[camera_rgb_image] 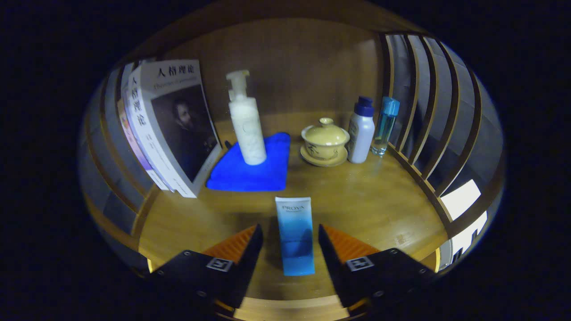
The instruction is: Pull open the drawer, take out the items inside it, and place them on the countertop above the cabinet.
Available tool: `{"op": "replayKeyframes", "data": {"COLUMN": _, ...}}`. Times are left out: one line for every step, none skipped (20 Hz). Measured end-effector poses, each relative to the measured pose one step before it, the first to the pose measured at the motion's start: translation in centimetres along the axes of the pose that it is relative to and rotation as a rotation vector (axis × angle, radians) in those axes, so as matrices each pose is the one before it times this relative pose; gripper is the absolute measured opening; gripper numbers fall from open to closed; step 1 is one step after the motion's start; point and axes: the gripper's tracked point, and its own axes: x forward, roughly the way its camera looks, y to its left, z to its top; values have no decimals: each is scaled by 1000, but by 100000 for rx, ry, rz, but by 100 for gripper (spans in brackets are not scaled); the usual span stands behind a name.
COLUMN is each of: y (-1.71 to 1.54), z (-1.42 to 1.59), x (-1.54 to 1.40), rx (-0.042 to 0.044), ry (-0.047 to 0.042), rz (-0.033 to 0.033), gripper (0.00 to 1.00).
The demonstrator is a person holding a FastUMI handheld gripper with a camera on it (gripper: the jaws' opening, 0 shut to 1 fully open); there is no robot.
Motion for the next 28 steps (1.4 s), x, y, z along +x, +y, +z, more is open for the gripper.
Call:
{"op": "replayKeyframes", "data": {"y": -41, "z": 265, "x": -840, "rx": 63, "ry": -3281, "rz": 640, "gripper": 96}}
{"op": "replayKeyframes", "data": {"y": -77, "z": 347, "x": -1046, "rx": 215, "ry": -3287, "rz": 170, "gripper": 96}}
{"op": "replayKeyframes", "data": {"y": 94, "z": 284, "x": -1188, "rx": 275, "ry": -3507, "rz": 462, "gripper": 96}}
{"op": "replayKeyframes", "data": {"y": 75, "z": 350, "x": -1133, "rx": 807, "ry": -3948, "rz": 850, "gripper": 95}}
{"op": "replayKeyframes", "data": {"y": 278, "z": 222, "x": -1197, "rx": 1170, "ry": -3842, "rz": 1520, "gripper": 95}}
{"op": "replayKeyframes", "data": {"y": 399, "z": 329, "x": -1250, "rx": 1634, "ry": -3977, "rz": 1835, "gripper": 95}}
{"op": "replayKeyframes", "data": {"y": 313, "z": 355, "x": -1247, "rx": 1550, "ry": -3886, "rz": 1646, "gripper": 95}}
{"op": "replayKeyframes", "data": {"y": 194, "z": 331, "x": -1288, "rx": 1158, "ry": -3744, "rz": 824, "gripper": 95}}
{"op": "replayKeyframes", "data": {"y": -101, "z": 334, "x": -1186, "rx": 517, "ry": -4296, "rz": -46, "gripper": 95}}
{"op": "replayKeyframes", "data": {"y": -59, "z": 582, "x": -1297, "rx": 154, "ry": -4932, "rz": -7, "gripper": 95}}
{"op": "replayKeyframes", "data": {"y": 161, "z": 319, "x": -1207, "rx": -608, "ry": -4182, "rz": 645, "gripper": 95}}
{"op": "replayKeyframes", "data": {"y": 77, "z": 94, "x": -1353, "rx": -1256, "ry": -2754, "rz": 547, "gripper": 95}}
{"op": "replayKeyframes", "data": {"y": 105, "z": -211, "x": -1324, "rx": -1718, "ry": -1748, "rz": 367, "gripper": 95}}
{"op": "replayKeyframes", "data": {"y": 168, "z": -239, "x": -1268, "rx": -1607, "ry": -1336, "rz": 457, "gripper": 95}}
{"op": "replayKeyframes", "data": {"y": 352, "z": -238, "x": -1245, "rx": -1284, "ry": -1409, "rz": 439, "gripper": 95}}
{"op": "replayKeyframes", "data": {"y": 314, "z": -153, "x": -1227, "rx": -362, "ry": -2286, "rz": 470, "gripper": 94}}
{"op": "replayKeyframes", "data": {"y": 349, "z": -169, "x": -1190, "rx": 410, "ry": -2531, "rz": 527, "gripper": 94}}
{"op": "replayKeyframes", "data": {"y": 417, "z": 338, "x": -1239, "rx": 1308, "ry": -2513, "rz": 246, "gripper": 94}}
{"op": "replayKeyframes", "data": {"y": 233, "z": -272, "x": -1278, "rx": 1465, "ry": -2041, "rz": 531, "gripper": 94}}
{"op": "replayKeyframes", "data": {"y": 200, "z": -387, "x": -1282, "rx": 922, "ry": -1323, "rz": 453, "gripper": 94}}
{"op": "replayKeyframes", "data": {"y": 39, "z": -631, "x": -938, "rx": 231, "ry": -735, "rz": -99, "gripper": 94}}
{"op": "replayKeyframes", "data": {"y": 36, "z": -613, "x": -1081, "rx": -634, "ry": -822, "rz": 653, "gripper": 94}}
{"op": "replayKeyframes", "data": {"y": 209, "z": -544, "x": -781, "rx": -1537, "ry": -1350, "rz": 920, "gripper": 94}}
{"op": "replayKeyframes", "data": {"y": -194, "z": -678, "x": -905, "rx": -1907, "ry": -876, "rz": -529, "gripper": 94}}
{"op": "replayKeyframes", "data": {"y": -205, "z": -948, "x": -861, "rx": -1459, "ry": -373, "rz": -560, "gripper": 94}}
{"op": "replayKeyframes", "data": {"y": -188, "z": -1048, "x": -724, "rx": -366, "ry": 433, "rz": -1079, "gripper": 94}}
{"op": "replayKeyframes", "data": {"y": -50, "z": -1292, "x": -673, "rx": 466, "ry": 1275, "rz": -491, "gripper": 94}}
{"op": "replayKeyframes", "data": {"y": -67, "z": -1227, "x": -560, "rx": 970, "ry": 1560, "rz": -358, "gripper": 94}}
